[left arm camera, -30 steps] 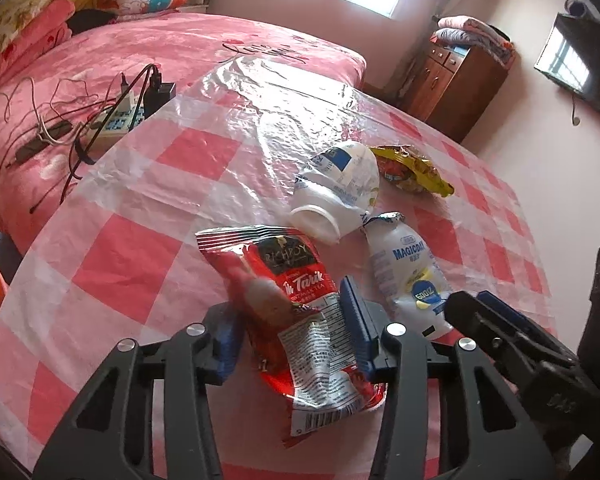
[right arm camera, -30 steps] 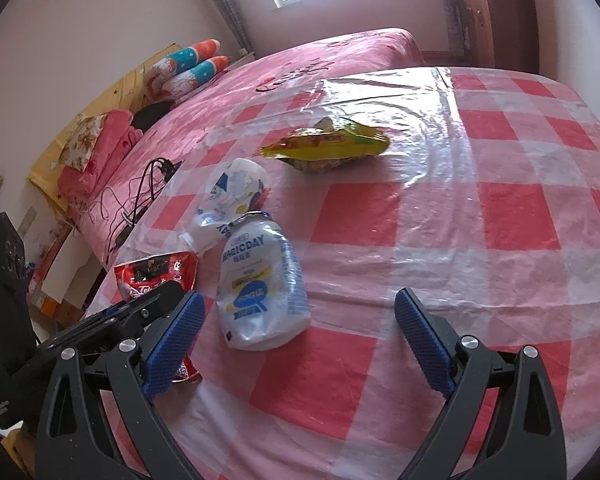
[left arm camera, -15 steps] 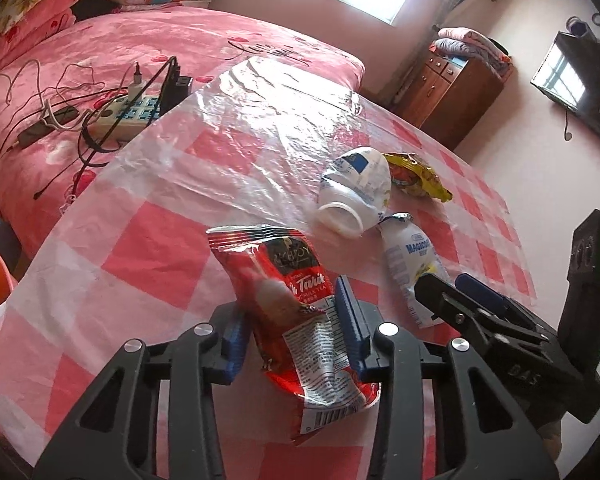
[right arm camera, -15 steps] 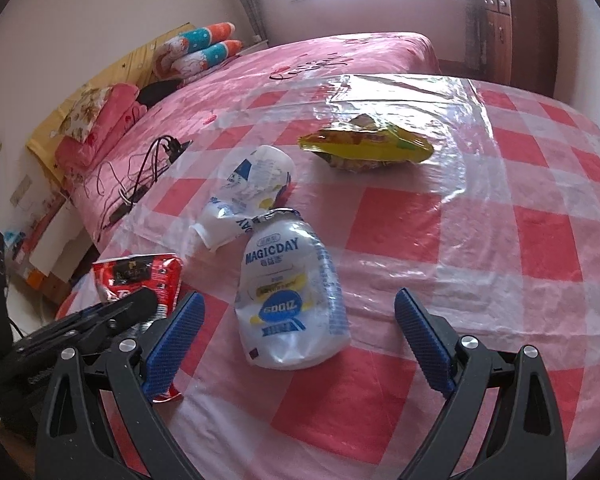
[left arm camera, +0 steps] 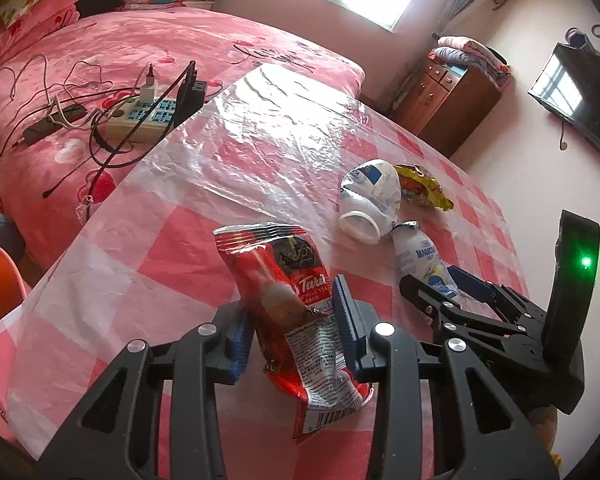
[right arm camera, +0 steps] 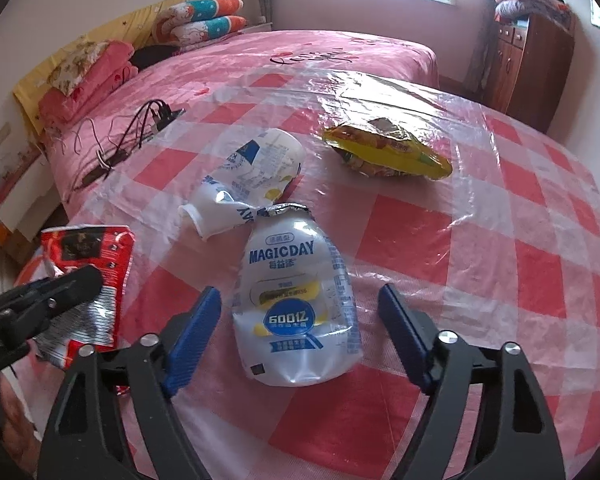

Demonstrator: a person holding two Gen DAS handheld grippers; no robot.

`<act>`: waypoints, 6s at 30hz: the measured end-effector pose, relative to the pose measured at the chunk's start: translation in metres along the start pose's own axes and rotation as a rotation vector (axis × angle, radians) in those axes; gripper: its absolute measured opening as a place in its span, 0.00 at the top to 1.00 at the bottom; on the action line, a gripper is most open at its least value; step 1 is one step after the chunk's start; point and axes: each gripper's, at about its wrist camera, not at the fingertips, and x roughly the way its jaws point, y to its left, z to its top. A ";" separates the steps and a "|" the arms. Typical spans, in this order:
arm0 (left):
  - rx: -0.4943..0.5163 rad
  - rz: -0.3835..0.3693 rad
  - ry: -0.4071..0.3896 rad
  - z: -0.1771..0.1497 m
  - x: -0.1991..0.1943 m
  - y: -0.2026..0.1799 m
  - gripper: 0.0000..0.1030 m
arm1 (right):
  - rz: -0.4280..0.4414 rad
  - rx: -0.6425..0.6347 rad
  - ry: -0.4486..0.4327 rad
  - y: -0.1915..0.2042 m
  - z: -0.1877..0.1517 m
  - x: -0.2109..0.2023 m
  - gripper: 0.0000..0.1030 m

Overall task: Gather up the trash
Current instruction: 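Grasp the red Tart snack bag with the left tool while the right tool grasps the MAGICDAY bottle, then lift the red bag and MAGICDAY bottle and carry them toward the bucket, then open both tools to drop the red bag and bottle into the bucket, then move both open tools back over the white cup and yellow snack bag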

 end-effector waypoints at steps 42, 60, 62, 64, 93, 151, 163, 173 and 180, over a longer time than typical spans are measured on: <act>-0.118 -0.085 -0.038 -0.014 -0.053 0.077 0.70 | 0.216 0.066 -0.059 0.044 -0.016 -0.043 0.41; -0.014 -0.068 -0.027 -0.034 -0.036 0.057 0.59 | 0.214 0.005 -0.025 0.070 -0.033 -0.031 0.41; -0.019 -0.062 -0.040 -0.034 -0.036 0.057 0.61 | 0.214 0.001 -0.032 0.072 -0.032 -0.031 0.41; -0.022 -0.060 -0.049 -0.034 -0.037 0.057 0.62 | 0.219 0.003 -0.035 0.073 -0.032 -0.031 0.41; -0.245 0.026 -0.253 -0.024 -0.127 0.166 0.66 | 0.501 -0.125 0.034 0.184 -0.006 -0.038 0.41; -0.254 0.188 -0.188 -0.021 -0.128 0.159 0.17 | 0.268 -0.050 -0.163 0.133 -0.017 -0.054 0.09; -0.182 0.174 -0.166 -0.015 -0.114 0.118 0.17 | 0.217 -0.013 -0.172 0.098 -0.020 -0.052 0.09; -0.120 0.154 -0.140 -0.011 -0.099 0.080 0.16 | 0.141 0.004 -0.191 0.069 -0.023 -0.053 0.09; -0.073 0.133 -0.124 -0.007 -0.088 0.051 0.16 | 0.095 0.023 -0.197 0.047 -0.026 -0.051 0.09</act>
